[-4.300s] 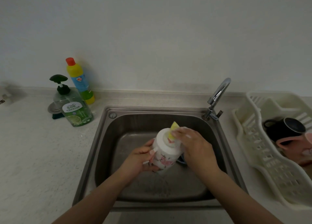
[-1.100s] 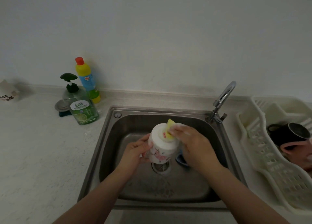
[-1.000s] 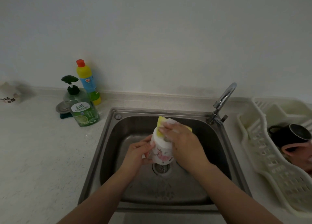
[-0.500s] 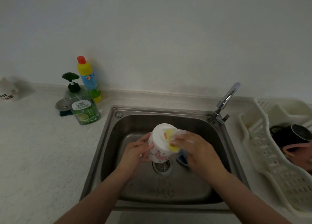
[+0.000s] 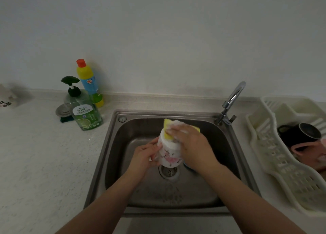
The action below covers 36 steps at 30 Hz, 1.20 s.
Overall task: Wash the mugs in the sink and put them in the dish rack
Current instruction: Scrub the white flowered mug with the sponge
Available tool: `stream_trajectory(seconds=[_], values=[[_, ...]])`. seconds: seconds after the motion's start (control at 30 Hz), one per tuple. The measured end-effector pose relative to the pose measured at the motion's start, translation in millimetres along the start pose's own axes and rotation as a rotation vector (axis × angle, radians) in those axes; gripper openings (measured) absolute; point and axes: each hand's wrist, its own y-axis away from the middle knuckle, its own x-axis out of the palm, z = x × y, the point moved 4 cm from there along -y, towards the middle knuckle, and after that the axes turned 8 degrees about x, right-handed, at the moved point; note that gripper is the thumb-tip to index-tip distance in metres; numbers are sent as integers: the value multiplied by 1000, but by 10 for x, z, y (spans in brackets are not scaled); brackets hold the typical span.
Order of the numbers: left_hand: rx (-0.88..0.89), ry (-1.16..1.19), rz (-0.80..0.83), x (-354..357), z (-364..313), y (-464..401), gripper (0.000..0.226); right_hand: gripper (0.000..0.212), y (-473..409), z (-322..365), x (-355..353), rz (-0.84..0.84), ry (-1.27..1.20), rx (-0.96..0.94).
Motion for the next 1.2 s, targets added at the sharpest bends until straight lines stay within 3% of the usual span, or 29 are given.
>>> stream_trajectory(seconds=[0.07,0.1,0.13,0.2,0.27,0.33,0.47,0.6,0.77,0.83,0.93,1.03,1.13,1.2], values=[[-5,27,-33,-41,-2,-13,39,60,122,86,11,-42,-75,-158],[-6,33,-21,-59,-1,-15,20,49,230,29,10,-51,-147,-196],[6,43,-11,-62,-20,-7,21,38,310,-92,-5,-95,-180,-209],[21,8,24,-38,-19,19,38,35,273,-218,-62,-101,-163,-144],[-1,-16,11,18,21,35,39,38,115,-235,-51,-92,-124,-6],[-24,9,10,48,53,32,23,46,28,-69,-38,-19,-108,-35],[-22,37,28,-63,29,5,35,35,298,-212,-70,-79,-182,-166],[-25,1,60,-8,36,-19,32,44,75,-305,-60,-81,-154,81],[-36,39,3,-26,61,-34,27,44,255,35,-51,-60,-173,-227],[-22,47,39,-46,36,-27,26,42,363,-229,-86,-97,-191,-188],[-11,21,56,-66,24,-46,30,45,183,-399,-85,-148,-267,85],[-34,8,37,-46,4,-75,65,43,41,-79,-51,-69,-191,13],[-33,30,37,-90,-17,-57,45,36,289,-139,-104,-128,-193,-119],[-28,36,51,-75,-16,-32,45,32,351,-314,-141,-159,-214,-34]])
